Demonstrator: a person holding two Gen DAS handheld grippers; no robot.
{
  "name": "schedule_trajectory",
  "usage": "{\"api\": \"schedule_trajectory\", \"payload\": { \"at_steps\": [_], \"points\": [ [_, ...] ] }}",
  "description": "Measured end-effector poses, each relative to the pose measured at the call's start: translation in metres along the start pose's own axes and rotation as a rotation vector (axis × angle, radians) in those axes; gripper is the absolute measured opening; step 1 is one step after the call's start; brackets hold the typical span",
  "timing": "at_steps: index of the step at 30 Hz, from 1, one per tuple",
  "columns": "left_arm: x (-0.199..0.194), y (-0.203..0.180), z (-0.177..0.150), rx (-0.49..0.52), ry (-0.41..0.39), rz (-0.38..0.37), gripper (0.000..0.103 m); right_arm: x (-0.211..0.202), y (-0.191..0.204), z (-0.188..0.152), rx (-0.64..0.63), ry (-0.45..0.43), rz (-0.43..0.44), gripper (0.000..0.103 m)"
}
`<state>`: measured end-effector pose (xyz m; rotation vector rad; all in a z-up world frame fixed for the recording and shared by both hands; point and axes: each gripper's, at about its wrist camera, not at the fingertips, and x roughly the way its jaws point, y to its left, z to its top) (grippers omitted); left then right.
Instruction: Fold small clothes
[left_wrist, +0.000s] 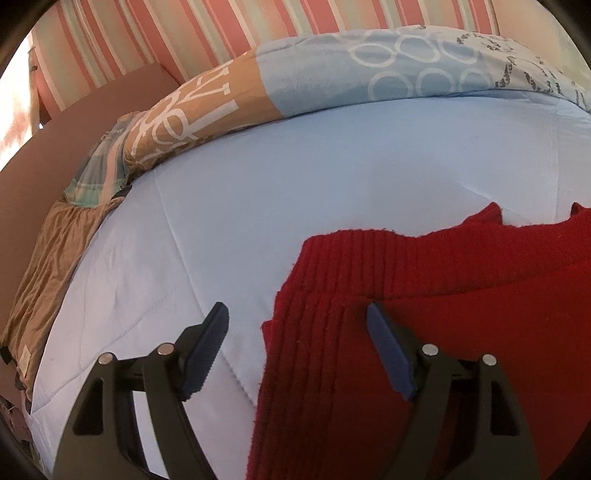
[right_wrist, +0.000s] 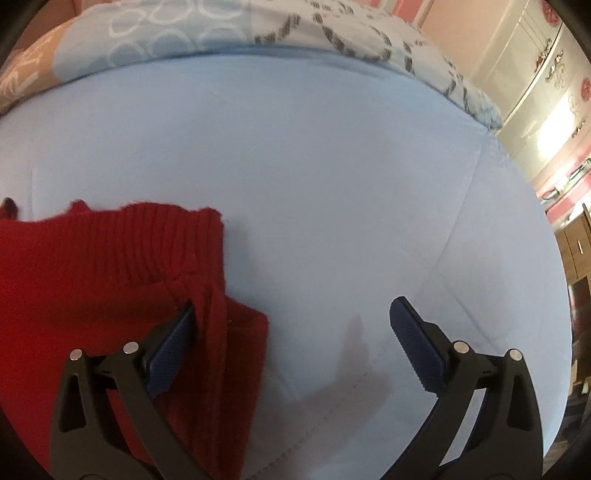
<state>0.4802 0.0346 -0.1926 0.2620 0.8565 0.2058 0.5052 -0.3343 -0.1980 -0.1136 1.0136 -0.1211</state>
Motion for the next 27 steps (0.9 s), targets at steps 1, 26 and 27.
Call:
{"api": "schedule_trajectory", "payload": {
  "at_steps": [1, 26, 27],
  "points": [
    [-0.004, 0.001, 0.000, -0.011, -0.011, -0.023, 0.077, -0.009, 0.004, -0.001, 0.004, -0.024, 0.016, 0.100],
    [-0.120, -0.020, -0.003, -0.115, -0.117, -0.241, 0.090, -0.091, -0.026, -0.048, 0.170, -0.115, 0.374, 0.100],
    [-0.129, -0.027, -0.003, -0.109, -0.124, -0.255, 0.090, -0.086, -0.042, -0.054, 0.193, -0.101, 0.358, 0.100]
  ]
}}
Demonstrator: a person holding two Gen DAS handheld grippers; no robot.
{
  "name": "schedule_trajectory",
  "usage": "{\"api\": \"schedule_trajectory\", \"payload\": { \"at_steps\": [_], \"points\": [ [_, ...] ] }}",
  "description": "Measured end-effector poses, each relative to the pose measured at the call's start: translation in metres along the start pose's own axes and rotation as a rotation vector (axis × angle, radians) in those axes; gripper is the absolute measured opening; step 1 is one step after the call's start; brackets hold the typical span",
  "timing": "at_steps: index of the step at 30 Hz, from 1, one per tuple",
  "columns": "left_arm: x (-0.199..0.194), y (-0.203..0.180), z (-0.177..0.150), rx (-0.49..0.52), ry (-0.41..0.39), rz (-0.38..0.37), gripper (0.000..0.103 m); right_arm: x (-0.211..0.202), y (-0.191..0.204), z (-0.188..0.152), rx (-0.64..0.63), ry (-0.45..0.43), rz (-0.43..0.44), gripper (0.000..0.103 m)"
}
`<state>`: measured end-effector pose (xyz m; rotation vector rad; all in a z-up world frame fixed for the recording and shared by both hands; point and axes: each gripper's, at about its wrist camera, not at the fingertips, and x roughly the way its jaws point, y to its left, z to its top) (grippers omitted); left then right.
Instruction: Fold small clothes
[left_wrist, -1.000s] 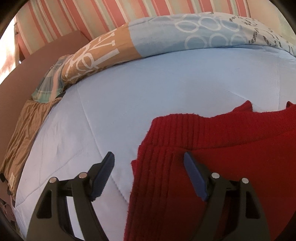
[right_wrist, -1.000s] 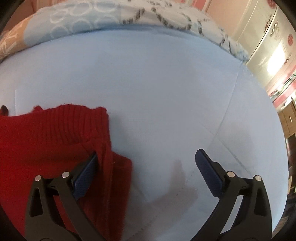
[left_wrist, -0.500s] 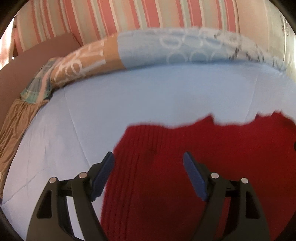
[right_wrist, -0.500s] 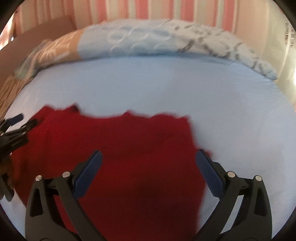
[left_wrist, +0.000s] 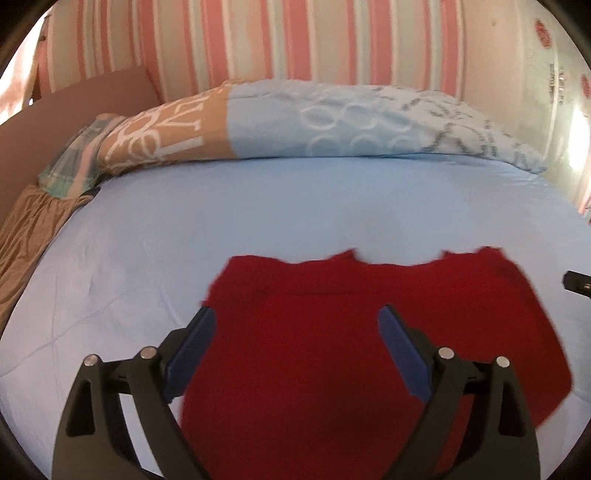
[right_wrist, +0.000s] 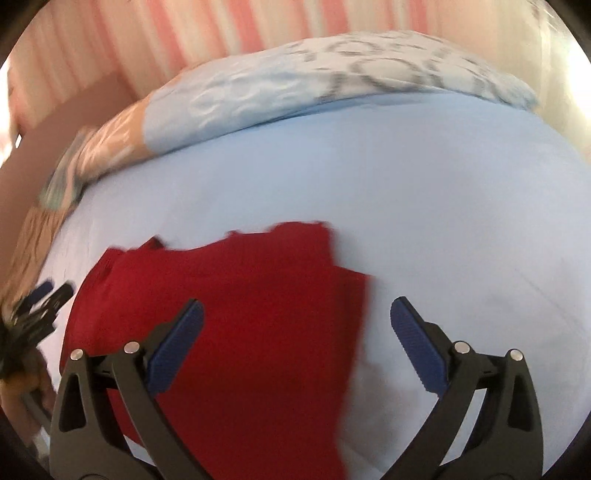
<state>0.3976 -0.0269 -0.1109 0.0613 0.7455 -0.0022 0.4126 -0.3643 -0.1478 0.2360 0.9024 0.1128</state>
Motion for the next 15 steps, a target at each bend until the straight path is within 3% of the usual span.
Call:
{"api": "schedule_trajectory", "payload": {
  "at_steps": [3, 6, 9, 15],
  "points": [
    [-0.013, -0.039, -0.004, 0.051, -0.015, -0.022, 0.091, 0.004, -0.030, -0.005, 0.020, 0.034, -0.046, 0.100],
    [-0.004, -0.067, -0.008, 0.101, 0.008, -0.016, 0.091, 0.014, -0.040, -0.008, 0.042, 0.077, 0.033, 0.100],
    [0.013, -0.093, -0.016, 0.149, 0.037, 0.006, 0.091, 0.028, -0.037, -0.014, 0.011, 0.107, 0.052, 0.100],
    [0.045, -0.092, -0.023, 0.147, 0.063, 0.040, 0.091, 0.062, -0.022, -0.024, -0.025, 0.152, 0.089, 0.098]
  ]
}}
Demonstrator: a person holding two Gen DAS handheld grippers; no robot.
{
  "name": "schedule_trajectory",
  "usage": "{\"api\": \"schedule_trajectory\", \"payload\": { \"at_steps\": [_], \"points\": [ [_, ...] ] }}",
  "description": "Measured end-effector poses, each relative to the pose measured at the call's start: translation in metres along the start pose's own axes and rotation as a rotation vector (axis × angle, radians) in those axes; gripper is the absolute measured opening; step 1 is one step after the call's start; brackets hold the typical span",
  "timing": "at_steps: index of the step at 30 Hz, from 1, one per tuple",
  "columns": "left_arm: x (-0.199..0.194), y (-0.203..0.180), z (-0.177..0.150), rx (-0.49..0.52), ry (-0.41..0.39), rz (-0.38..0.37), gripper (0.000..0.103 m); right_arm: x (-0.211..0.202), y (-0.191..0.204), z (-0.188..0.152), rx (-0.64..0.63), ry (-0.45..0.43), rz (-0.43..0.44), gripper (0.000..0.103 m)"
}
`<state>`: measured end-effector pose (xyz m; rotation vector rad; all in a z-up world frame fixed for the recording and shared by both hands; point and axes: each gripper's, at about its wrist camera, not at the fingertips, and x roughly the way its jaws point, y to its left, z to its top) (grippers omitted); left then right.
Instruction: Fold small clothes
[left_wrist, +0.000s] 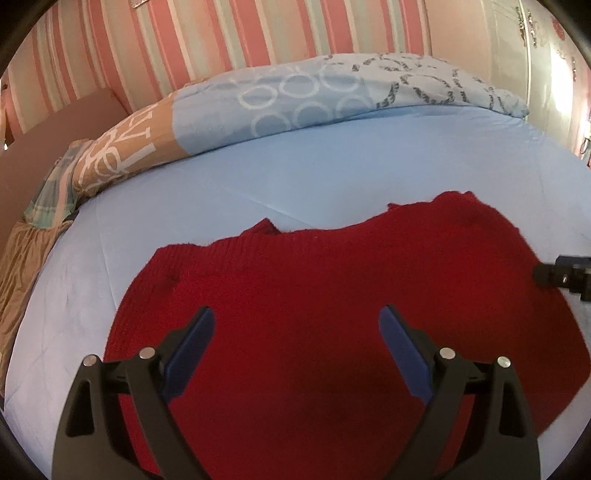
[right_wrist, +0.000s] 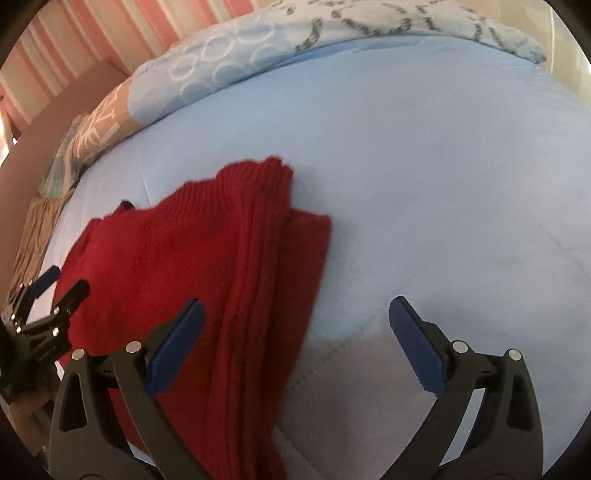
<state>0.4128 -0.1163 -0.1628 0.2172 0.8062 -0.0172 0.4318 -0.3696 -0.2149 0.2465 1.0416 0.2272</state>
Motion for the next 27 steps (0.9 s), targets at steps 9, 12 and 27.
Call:
{"api": "schedule_trajectory", "payload": {
  "at_steps": [9, 12, 27],
  "points": [
    [0.018, 0.014, -0.005, -0.054, 0.016, -0.020, 0.091, 0.018, 0.004, 0.000, 0.016, 0.028, 0.118, 0.067],
    [0.020, 0.017, -0.007, -0.073, 0.027, -0.026, 0.091, 0.017, 0.012, 0.002, 0.018, 0.034, 0.151, 0.037],
    [0.004, 0.051, 0.001, -0.087, 0.003, 0.016, 0.091, -0.053, 0.081, 0.028, -0.016, -0.087, 0.181, 0.020]
  ]
}}
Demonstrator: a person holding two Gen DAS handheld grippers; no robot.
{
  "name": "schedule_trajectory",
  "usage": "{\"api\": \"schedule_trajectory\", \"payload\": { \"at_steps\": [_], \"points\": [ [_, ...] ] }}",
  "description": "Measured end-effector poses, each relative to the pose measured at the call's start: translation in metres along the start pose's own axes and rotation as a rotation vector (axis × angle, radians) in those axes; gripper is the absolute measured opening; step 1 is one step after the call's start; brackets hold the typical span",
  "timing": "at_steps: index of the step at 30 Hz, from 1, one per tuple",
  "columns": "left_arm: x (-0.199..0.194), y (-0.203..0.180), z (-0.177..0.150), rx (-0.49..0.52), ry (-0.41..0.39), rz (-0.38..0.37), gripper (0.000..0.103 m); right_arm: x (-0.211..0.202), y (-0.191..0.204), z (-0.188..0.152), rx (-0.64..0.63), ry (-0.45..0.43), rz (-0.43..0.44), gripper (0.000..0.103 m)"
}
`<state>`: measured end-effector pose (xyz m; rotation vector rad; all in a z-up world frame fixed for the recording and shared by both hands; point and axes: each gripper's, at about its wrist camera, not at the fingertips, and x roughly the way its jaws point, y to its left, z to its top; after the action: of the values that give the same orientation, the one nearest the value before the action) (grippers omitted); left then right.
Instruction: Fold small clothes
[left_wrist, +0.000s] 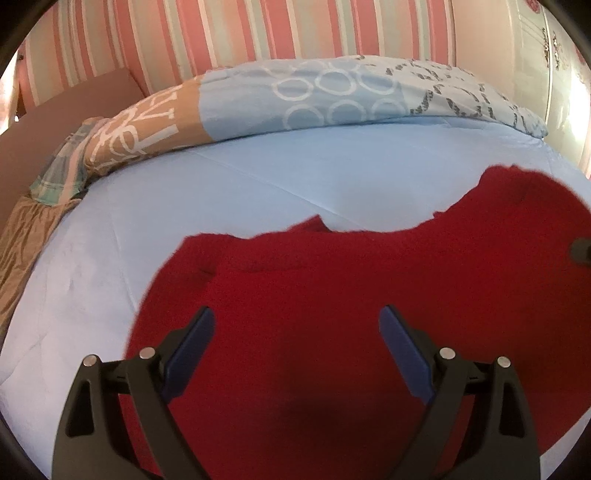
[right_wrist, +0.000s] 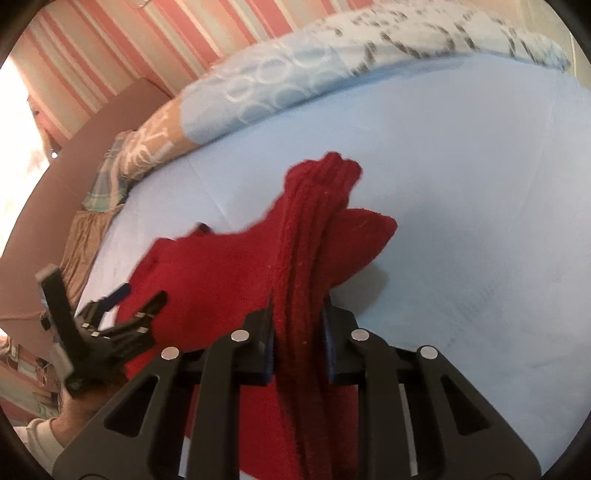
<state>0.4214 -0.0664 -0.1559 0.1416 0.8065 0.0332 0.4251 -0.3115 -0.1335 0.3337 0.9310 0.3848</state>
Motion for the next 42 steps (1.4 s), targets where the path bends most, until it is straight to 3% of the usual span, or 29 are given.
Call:
{"api": "schedule_trajectory", "payload": {
  "at_steps": [7, 16, 22, 30, 33, 36, 37, 40, 42],
  "points": [
    [-0.018, 0.049, 0.005, -0.060, -0.035, 0.008, 0.091, -0.002, 0.100, 0.024, -0.054, 0.007, 0.002, 0.019],
    [-0.039, 0.154, -0.015, -0.145, -0.056, 0.060, 0.091, 0.087, 0.238, 0.002, -0.090, 0.062, -0.139, 0.018],
    [-0.048, 0.218, -0.037, -0.179, -0.051, 0.106, 0.091, 0.150, 0.289, -0.033, -0.087, 0.050, -0.227, 0.018],
    [-0.047, 0.287, -0.069, -0.224, -0.019, 0.171, 0.091, 0.194, 0.317, -0.060, -0.136, 0.008, -0.382, 0.019],
    [-0.048, 0.294, -0.075, -0.232, -0.010, 0.178, 0.091, 0.193, 0.326, -0.065, -0.181, 0.012, -0.405, 0.032],
    [-0.052, 0.291, -0.070, -0.251, -0.015, 0.166, 0.091, 0.174, 0.334, -0.063, -0.169, 0.006, -0.326, 0.073],
    [-0.055, 0.290, -0.068, -0.255, -0.020, 0.157, 0.091, 0.156, 0.336, -0.059, -0.160, -0.005, -0.259, 0.084],
    [-0.064, 0.279, -0.059, -0.247, -0.035, 0.139, 0.091, 0.095, 0.332, -0.045, -0.141, -0.095, -0.155, 0.087],
    [-0.073, 0.266, -0.052, -0.233, -0.050, 0.123, 0.091, 0.052, 0.314, -0.034, -0.132, -0.173, -0.130, 0.093]
  ]
}}
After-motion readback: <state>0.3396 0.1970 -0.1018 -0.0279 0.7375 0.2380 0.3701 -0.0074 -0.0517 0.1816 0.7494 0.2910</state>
